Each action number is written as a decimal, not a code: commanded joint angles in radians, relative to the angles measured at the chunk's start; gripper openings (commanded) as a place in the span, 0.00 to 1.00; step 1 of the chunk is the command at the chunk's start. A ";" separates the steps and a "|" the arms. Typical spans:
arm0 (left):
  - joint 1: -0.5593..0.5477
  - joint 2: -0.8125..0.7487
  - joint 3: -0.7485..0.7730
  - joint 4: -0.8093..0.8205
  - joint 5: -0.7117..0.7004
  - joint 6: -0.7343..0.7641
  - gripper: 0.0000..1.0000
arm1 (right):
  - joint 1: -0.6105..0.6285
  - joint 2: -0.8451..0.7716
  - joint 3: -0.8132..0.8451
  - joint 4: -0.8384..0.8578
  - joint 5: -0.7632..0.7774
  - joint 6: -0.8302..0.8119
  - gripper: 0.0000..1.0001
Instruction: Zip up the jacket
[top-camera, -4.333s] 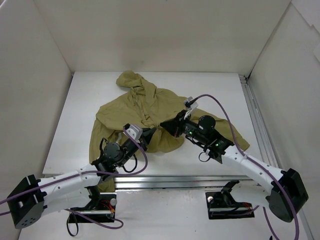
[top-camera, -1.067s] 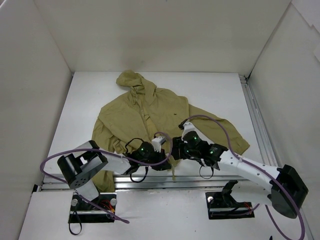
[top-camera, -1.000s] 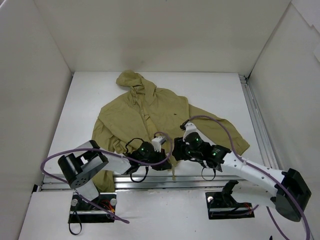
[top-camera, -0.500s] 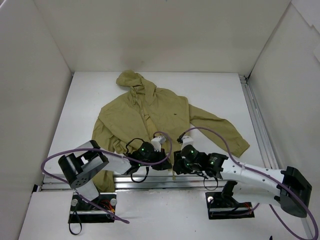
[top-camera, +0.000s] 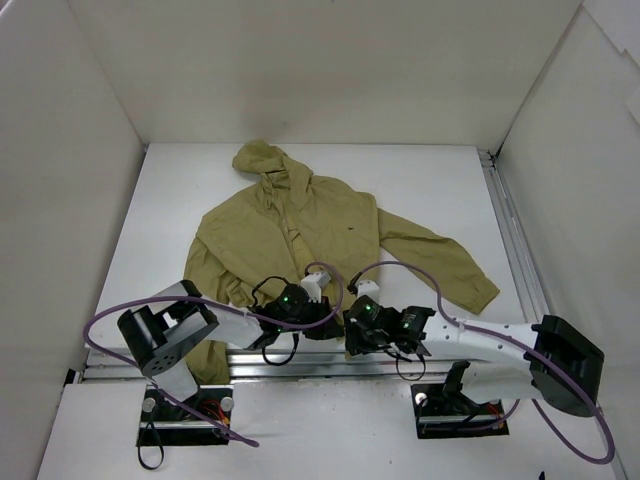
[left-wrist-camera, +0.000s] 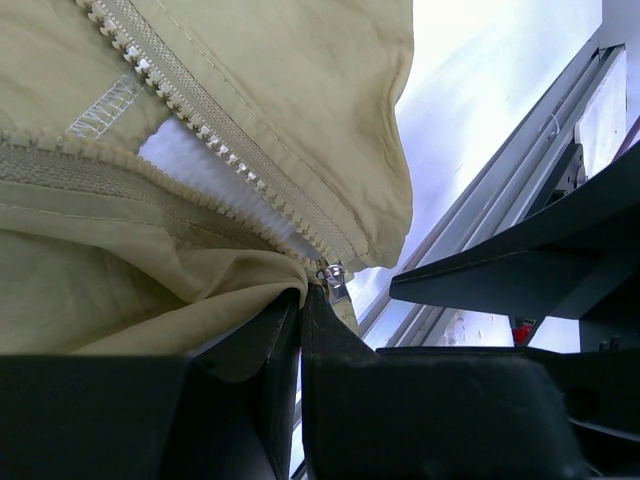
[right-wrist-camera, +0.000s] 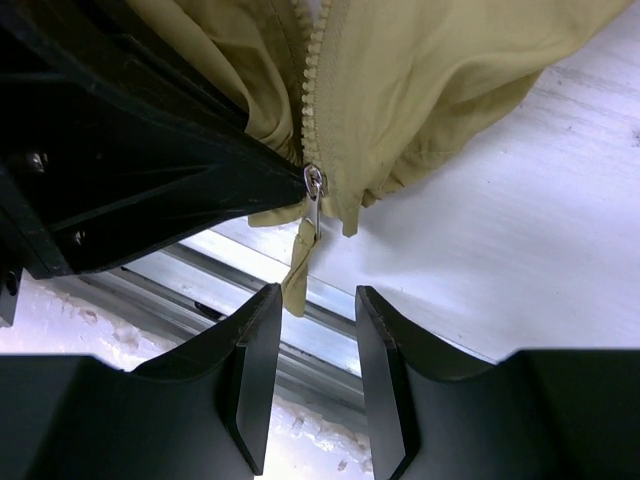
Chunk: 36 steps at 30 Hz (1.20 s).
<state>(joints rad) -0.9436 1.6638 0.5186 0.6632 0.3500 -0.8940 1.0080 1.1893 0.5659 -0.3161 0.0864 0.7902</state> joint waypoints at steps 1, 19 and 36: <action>-0.006 -0.006 0.018 0.012 -0.037 -0.005 0.00 | 0.003 0.012 0.028 0.074 0.027 0.017 0.32; 0.003 -0.012 0.001 0.030 -0.043 -0.014 0.00 | 0.007 0.112 0.045 0.126 0.016 0.011 0.08; 0.022 -0.024 -0.042 0.070 -0.037 -0.014 0.00 | -0.019 0.018 0.135 0.109 0.039 -0.022 0.00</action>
<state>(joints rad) -0.9379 1.6634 0.4927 0.7090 0.3325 -0.9108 1.0008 1.2297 0.6395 -0.2253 0.0875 0.7815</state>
